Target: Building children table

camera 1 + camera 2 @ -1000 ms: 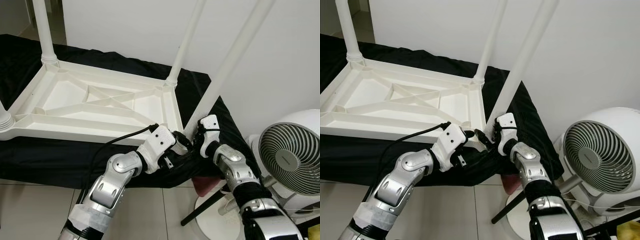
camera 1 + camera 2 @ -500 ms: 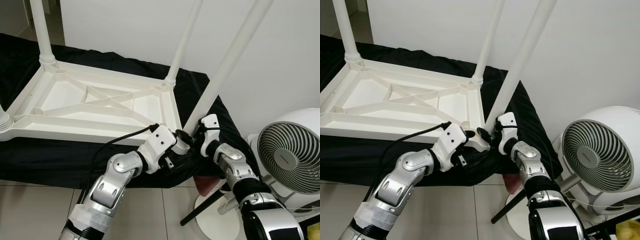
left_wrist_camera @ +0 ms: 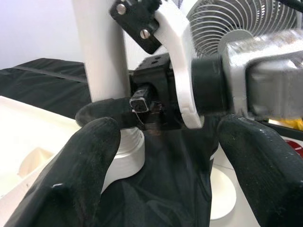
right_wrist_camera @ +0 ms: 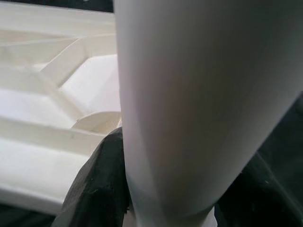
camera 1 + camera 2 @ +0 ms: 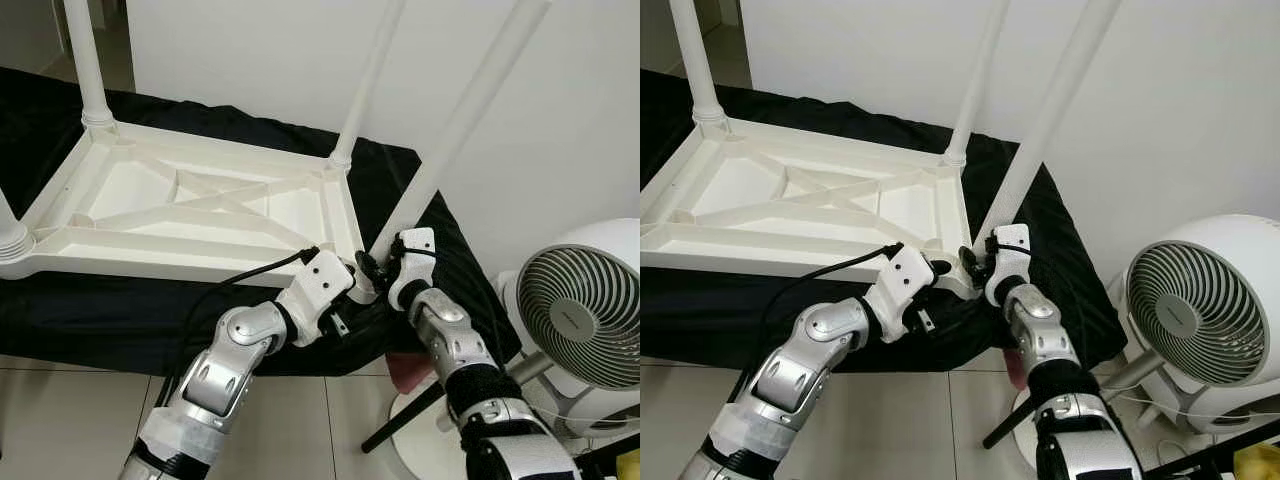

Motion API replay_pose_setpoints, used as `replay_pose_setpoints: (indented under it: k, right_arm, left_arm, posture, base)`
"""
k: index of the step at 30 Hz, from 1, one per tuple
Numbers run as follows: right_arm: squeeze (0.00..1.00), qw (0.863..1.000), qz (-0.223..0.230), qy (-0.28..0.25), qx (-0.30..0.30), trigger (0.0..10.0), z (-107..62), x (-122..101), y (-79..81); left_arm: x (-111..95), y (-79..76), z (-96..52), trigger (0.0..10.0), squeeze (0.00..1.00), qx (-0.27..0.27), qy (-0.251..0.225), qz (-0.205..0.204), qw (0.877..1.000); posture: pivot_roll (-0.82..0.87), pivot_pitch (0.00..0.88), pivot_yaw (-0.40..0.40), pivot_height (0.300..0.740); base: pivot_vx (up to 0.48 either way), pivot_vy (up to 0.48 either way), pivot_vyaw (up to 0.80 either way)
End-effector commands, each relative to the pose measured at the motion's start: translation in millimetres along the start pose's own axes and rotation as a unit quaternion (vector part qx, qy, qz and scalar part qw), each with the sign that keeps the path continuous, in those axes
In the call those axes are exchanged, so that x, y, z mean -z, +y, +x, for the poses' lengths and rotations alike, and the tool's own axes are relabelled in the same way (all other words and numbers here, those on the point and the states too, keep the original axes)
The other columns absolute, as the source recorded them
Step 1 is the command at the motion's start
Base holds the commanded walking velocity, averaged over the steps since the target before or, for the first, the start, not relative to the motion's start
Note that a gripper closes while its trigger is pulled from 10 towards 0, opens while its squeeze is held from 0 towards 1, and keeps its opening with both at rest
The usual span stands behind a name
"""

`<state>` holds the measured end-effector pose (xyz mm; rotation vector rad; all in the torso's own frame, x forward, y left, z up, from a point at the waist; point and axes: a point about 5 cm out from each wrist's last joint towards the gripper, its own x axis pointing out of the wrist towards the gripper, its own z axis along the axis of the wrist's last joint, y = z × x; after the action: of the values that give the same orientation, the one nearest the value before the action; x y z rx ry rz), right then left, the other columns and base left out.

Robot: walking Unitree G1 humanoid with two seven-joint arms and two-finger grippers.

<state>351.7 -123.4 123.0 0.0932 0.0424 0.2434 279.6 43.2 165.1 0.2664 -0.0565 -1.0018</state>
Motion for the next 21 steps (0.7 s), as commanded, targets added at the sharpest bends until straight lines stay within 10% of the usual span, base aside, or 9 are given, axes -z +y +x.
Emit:
replay_pose_setpoints:
  k: [1,6,16,17,21]
  right_arm:
    - [0.00,0.996,0.010,0.014,0.085,10.0,-13.4,16,-5.3]
    - [0.00,0.982,0.014,0.028,0.186,10.0,-28.2,27,2.2]
    - [0.00,0.982,0.013,0.028,0.185,10.0,-34.8,20,-2.5]
    - [1.00,0.983,0.015,0.024,0.181,10.0,-34.8,20,-2.7]
    - [1.00,0.984,0.017,0.015,0.176,10.0,-34.4,16,-3.6]
  left_arm:
    - [0,-1.3,3.6,10.0,0.00,-0.014,0.002,-0.003,1.000]
    - [0,-2.5,3.2,10.0,0.00,-0.012,0.002,-0.004,1.000]
    - [-1,-3.7,4.5,10.0,0.00,-0.005,-0.001,-0.005,1.000]
    - [-1,-3.4,4.4,10.0,0.00,-0.006,0.000,-0.005,1.000]
    - [-1,-3.5,4.0,10.0,0.00,-0.007,0.001,-0.006,1.000]
  posture:
    - [0.10,0.000,-0.207,0.740]
    - [0.10,0.006,-0.205,0.740]
    - [0.10,0.005,-0.202,0.740]
    - [0.10,0.006,-0.202,0.740]
    - [0.10,0.007,-0.206,0.740]
  base:
    - [0.000,0.000,0.00]
    - [0.000,0.000,0.00]
    - [0.000,0.000,0.00]
    - [0.000,0.000,0.00]
    - [0.000,0.000,0.00]
